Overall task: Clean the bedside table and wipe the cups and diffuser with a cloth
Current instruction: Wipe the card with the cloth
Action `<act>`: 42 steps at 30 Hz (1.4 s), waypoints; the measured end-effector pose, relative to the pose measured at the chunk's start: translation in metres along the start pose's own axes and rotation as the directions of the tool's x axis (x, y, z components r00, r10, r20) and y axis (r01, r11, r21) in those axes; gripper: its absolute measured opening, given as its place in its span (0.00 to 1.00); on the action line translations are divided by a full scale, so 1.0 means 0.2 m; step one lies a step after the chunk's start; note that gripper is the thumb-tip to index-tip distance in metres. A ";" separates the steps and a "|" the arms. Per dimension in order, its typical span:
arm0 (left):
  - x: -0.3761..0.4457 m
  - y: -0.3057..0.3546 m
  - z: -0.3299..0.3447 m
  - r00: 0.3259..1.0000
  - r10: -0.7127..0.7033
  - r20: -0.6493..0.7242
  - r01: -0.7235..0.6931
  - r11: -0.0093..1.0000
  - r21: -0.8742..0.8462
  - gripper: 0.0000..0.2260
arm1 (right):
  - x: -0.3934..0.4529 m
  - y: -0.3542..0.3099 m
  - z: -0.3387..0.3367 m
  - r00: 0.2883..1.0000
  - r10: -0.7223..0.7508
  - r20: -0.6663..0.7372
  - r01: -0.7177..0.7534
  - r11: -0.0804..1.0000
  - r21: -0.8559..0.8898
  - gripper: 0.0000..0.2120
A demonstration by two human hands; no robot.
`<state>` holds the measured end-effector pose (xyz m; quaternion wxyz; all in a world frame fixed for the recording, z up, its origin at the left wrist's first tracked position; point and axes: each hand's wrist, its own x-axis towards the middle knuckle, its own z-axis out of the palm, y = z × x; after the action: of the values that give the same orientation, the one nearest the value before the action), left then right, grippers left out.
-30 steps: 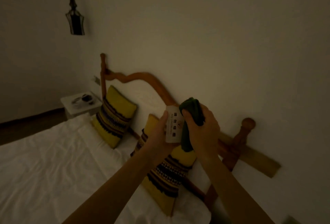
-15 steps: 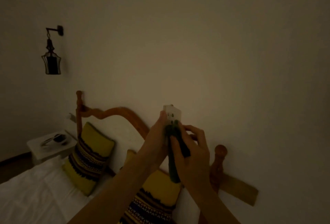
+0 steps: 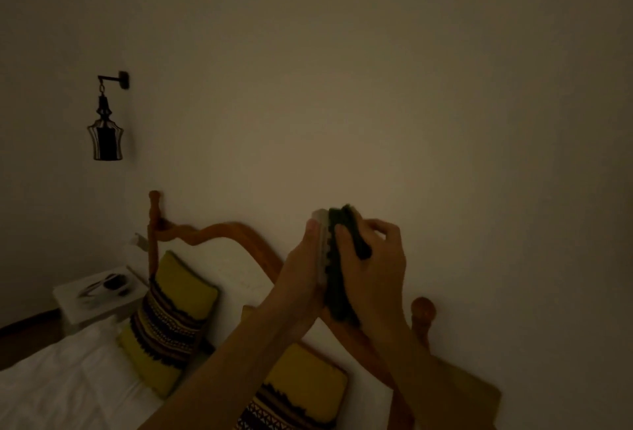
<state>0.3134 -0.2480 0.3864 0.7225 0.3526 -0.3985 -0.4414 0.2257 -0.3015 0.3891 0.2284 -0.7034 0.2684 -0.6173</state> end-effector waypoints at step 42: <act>-0.01 0.16 -0.10 0.957 0.084 -0.278 -0.086 0.996 0.004 0.24 | -0.16 -0.07 0.03 0.892 0.155 0.424 -0.358 0.816 0.454 0.09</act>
<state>0.3430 -0.2310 0.4050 0.7910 0.3904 -0.3062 -0.3579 0.2308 -0.2695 0.3731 0.5387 -0.6741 0.1376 -0.4862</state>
